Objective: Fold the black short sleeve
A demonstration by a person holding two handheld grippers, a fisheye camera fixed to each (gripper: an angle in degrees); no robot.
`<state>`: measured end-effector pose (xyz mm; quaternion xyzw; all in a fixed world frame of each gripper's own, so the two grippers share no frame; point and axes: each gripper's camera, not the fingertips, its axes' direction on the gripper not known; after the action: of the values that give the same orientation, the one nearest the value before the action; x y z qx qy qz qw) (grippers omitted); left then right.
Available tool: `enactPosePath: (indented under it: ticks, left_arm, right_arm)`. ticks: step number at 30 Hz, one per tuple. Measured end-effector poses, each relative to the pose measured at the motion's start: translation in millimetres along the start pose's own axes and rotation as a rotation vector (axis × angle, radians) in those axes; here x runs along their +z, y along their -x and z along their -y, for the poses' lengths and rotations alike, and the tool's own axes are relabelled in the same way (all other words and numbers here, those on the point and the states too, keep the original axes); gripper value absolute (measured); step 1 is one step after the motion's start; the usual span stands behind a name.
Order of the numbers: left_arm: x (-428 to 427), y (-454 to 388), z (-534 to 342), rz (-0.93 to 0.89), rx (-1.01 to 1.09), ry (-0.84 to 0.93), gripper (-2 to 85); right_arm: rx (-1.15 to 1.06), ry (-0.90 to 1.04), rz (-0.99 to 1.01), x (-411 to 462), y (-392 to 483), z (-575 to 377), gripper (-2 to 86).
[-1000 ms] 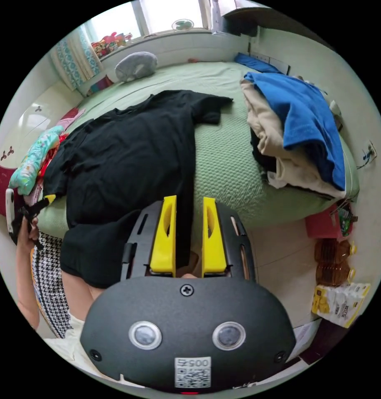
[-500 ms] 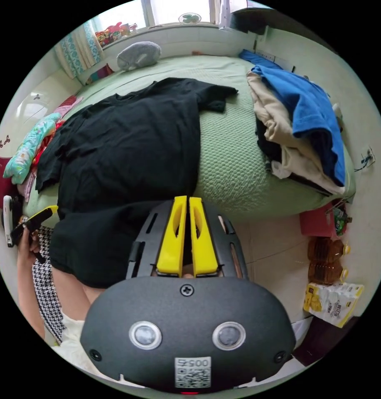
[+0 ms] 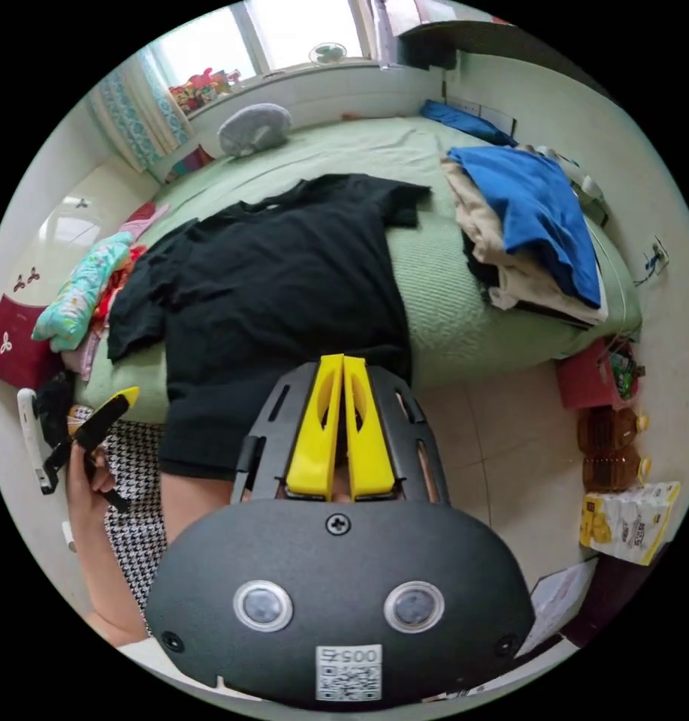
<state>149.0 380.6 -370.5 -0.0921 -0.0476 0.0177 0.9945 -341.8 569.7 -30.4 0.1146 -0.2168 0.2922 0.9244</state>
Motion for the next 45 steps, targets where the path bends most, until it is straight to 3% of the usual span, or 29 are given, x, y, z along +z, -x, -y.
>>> enactPosePath:
  ticks: [3,6,13,22,45]
  left_arm:
    - [14.2,-39.2,-5.8,0.108,-0.071,-0.011,-0.7]
    - [23.3,-68.6,-27.9,0.222,-0.085,0.067,-0.7]
    - [21.8,-97.9,-69.2,0.249,-0.067,0.023,-0.7]
    - [21.0,-131.2,-90.6,0.275,-0.025,0.012,-0.7]
    - [23.8,-185.6,-120.2,0.3,-0.007,0.001,-0.7]
  right_arm:
    - [-0.005,0.034,-0.002,14.6,44.5,-9.1,-1.1]
    - [-0.067,0.105,-0.174,30.3,75.4,-36.6,-1.2]
    - [-0.191,-0.042,-0.337,42.7,109.9,-95.3,-1.2]
    - [-0.178,-0.076,-0.251,50.4,115.1,-123.9,-1.2]
    - [-0.298,-0.088,-0.307,74.3,149.0,-168.6,-1.3]
